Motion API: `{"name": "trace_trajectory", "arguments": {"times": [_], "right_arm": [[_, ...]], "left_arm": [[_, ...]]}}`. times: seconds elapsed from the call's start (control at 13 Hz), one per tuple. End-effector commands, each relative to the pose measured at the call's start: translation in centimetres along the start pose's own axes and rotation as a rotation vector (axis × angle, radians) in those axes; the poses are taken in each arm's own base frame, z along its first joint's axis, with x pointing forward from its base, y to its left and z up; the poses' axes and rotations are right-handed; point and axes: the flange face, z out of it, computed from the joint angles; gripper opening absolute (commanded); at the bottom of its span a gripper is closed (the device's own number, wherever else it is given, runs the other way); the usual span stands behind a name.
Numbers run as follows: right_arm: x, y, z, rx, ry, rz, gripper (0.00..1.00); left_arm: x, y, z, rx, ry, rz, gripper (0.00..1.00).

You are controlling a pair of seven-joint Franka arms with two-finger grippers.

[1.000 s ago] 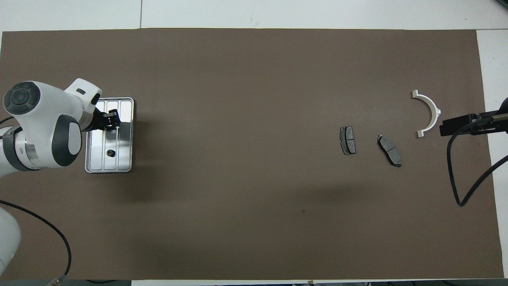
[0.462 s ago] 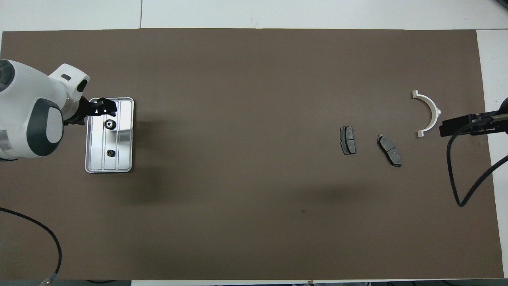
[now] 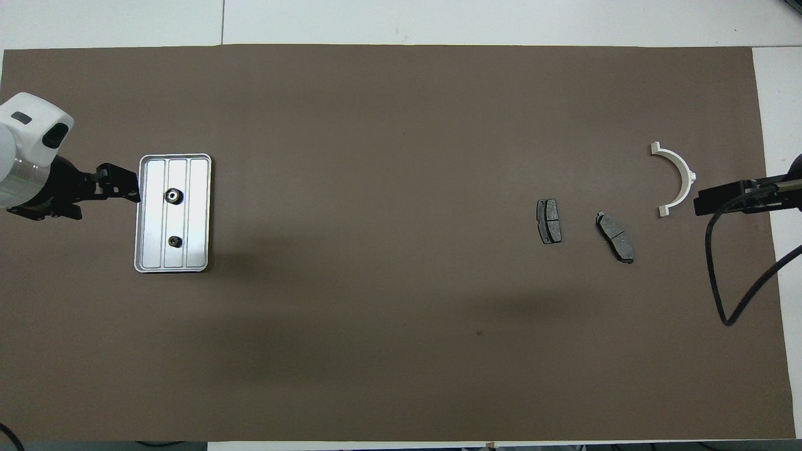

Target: Pick bearing gear from pile to tray

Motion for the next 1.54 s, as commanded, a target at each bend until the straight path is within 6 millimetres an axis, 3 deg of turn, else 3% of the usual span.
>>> {"name": "trace_trajectory", "arguments": {"times": [0.0, 0.23, 0.31, 0.62, 0.85, 1.08, 1.46], "right_arm": [[-0.3, 0.0, -0.3, 0.024, 0.004, -0.008, 1.00], [-0.3, 0.0, -0.3, 0.024, 0.004, -0.010, 1.00], [-0.3, -0.1, -0.3, 0.024, 0.004, -0.011, 1.00], [-0.4, 0.0, -0.3, 0.024, 0.002, -0.010, 1.00], [-0.4, 0.0, -0.2, 0.025, 0.001, -0.010, 1.00], [-0.4, 0.0, -0.2, 0.025, 0.001, -0.011, 1.00], [-0.4, 0.0, -0.2, 0.025, 0.001, -0.011, 1.00]], "left_arm": [[-3.3, -1.0, -3.7, -0.003, -0.019, 0.016, 1.00], [-4.2, -2.3, -6.4, 0.005, -0.055, 0.011, 1.00], [-4.2, -2.8, -6.4, 0.002, -0.054, 0.003, 1.00], [-4.4, -1.5, -6.1, 0.003, -0.038, 0.016, 1.00], [-3.2, -2.2, -6.1, -0.022, 0.000, 0.002, 1.00], [-0.7, -2.5, -8.1, -0.036, -0.015, -0.014, 1.00], [-1.0, -2.0, -8.2, -0.054, -0.020, -0.006, 1.00]]}}
